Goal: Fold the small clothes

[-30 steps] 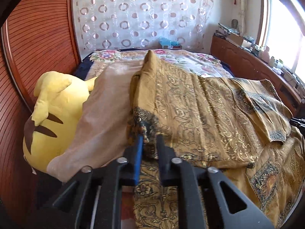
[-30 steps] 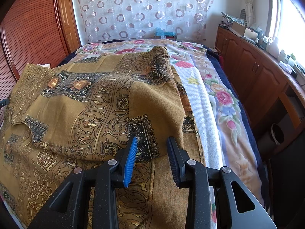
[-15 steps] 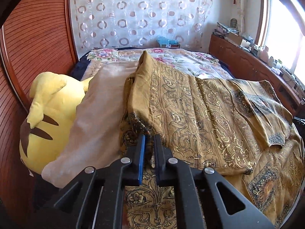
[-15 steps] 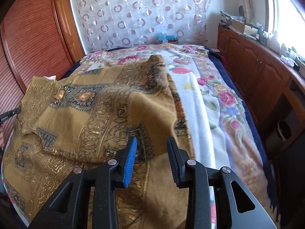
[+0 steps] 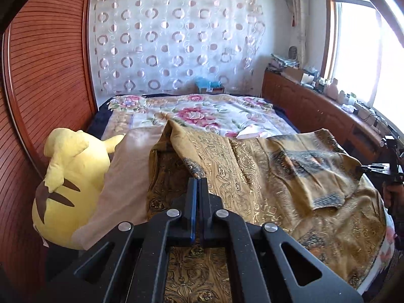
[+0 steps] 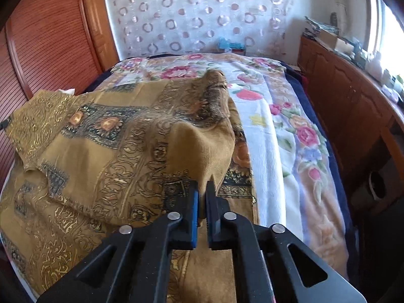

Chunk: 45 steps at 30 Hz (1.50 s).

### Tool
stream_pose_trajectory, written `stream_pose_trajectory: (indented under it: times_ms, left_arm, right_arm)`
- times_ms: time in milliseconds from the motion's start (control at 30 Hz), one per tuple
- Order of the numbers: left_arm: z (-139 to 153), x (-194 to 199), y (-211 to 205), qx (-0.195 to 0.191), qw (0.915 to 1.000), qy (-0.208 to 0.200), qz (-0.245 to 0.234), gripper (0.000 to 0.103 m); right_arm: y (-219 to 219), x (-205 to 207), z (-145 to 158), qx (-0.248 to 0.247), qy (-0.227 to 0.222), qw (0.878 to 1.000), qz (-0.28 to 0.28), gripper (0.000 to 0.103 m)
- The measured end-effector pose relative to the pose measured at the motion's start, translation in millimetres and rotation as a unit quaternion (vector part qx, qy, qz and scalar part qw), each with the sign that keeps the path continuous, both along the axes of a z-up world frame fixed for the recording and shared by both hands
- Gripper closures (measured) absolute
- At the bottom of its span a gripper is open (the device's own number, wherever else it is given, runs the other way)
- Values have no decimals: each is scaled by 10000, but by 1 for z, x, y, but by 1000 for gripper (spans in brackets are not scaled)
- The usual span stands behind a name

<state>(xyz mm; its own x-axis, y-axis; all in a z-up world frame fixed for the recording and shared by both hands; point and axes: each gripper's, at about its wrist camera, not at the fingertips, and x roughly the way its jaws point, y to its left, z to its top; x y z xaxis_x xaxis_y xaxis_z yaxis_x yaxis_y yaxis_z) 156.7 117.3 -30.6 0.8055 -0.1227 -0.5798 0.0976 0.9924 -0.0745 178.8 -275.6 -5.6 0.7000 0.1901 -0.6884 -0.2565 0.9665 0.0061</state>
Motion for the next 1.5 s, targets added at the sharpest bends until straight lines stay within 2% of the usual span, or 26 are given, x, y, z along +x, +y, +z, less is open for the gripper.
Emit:
stream_pose_trajectory:
  times_ms: [200, 367, 567, 767, 1033, 1167, 1400, 1500]
  left_arm:
    - [19, -30, 4, -269, 9993, -241, -72, 101]
    - [21, -68, 4, -293, 9989, -359, -111, 101]
    - [-3, -131, 1, -360, 9992, -184, -58, 101]
    - [-23, -168, -1, -391, 9992, 71, -19, 101]
    - [-33, -181, -10, -166, 9993, 324, -47, 101]
    - [-34, -175, -5, -314, 9990, 315, 8, 101]
    - [4, -184, 6, -379, 9991, -171, -27, 101]
    - [6, -188, 12, -301, 9993, -193, 77, 101]
  right_arm:
    - [-15, -33, 40, 536, -686, 9961, 137, 102]
    - [-34, -66, 64, 742, -968, 9924, 145, 102]
    - [-49, -113, 58, 715, -1051, 9918, 98, 102]
    - [-48, -134, 48, 454, -942, 9945, 18, 102]
    - [-48, -153, 52, 298, -827, 9960, -147, 102]
    - [-44, -158, 53, 232, -746, 9967, -230, 102]
    - [-29, -174, 113, 450, -1199, 9918, 28, 102]
    - [-29, -187, 136, 480, -1321, 9901, 42, 102]
